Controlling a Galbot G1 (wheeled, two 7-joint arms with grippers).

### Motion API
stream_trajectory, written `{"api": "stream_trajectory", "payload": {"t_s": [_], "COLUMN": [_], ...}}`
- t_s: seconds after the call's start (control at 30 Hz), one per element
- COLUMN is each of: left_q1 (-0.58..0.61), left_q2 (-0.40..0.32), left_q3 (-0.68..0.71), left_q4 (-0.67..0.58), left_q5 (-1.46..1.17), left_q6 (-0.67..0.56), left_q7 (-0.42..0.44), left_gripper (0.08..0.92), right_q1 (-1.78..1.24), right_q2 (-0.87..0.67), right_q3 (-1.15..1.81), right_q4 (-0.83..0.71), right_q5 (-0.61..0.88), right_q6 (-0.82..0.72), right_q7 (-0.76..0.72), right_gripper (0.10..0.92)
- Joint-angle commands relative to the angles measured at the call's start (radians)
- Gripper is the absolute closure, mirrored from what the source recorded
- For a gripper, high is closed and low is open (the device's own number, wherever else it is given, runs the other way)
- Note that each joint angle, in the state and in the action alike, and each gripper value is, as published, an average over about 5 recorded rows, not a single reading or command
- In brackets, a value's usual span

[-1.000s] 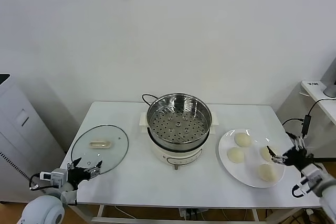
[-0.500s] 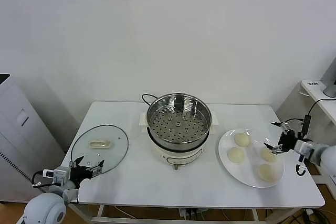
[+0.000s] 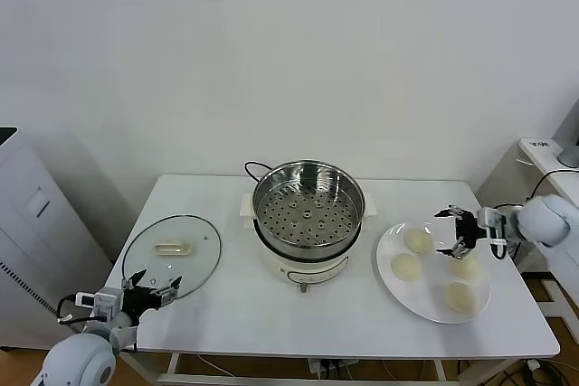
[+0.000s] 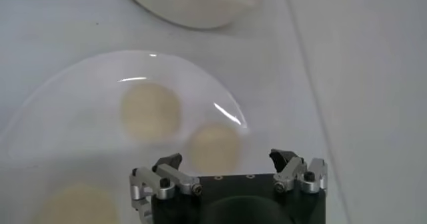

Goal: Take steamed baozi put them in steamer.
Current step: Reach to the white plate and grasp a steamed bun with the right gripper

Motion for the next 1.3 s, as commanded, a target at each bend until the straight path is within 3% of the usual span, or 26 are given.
{"api": "stream_trajectory", "payload": {"t_s": [0.03,0.7,1.07,1.3], "left_q1": [-0.001,0.011,0.017,0.018], "left_q2": [-0.003,-0.007,-0.009,-0.009], "left_q3": [-0.003,-0.010,-0.009,-0.008], "left_q4": [0.007,0.006,0.006,0.005], "left_q5": [0.000,0.001,0.003,0.004], "left_q6": [0.001,-0.004,-0.006,-0.006], "left_q7": [0.001,0.001,0.002,0.002], "left_gripper": [0.177,0.177,0.177,0.177], "right_q1": [0.283,0.176,0.131,0.108], "right_q2": [0.155,0.285,0.293,0.300], "right_q3": [-0.281,-0.142,-0.076,-0.024], "right_q4": [-0.218,-0.340,-0.342,-0.350], "right_q5": [-0.112,-0.322,-0.378,-0.395], "right_q6": [0.048,0.076,0.071,0.074], "right_q7": [-0.150,-0.100,-0.099,-0.090], "right_gripper": [0.203,0.206,0.337,0.471]}}
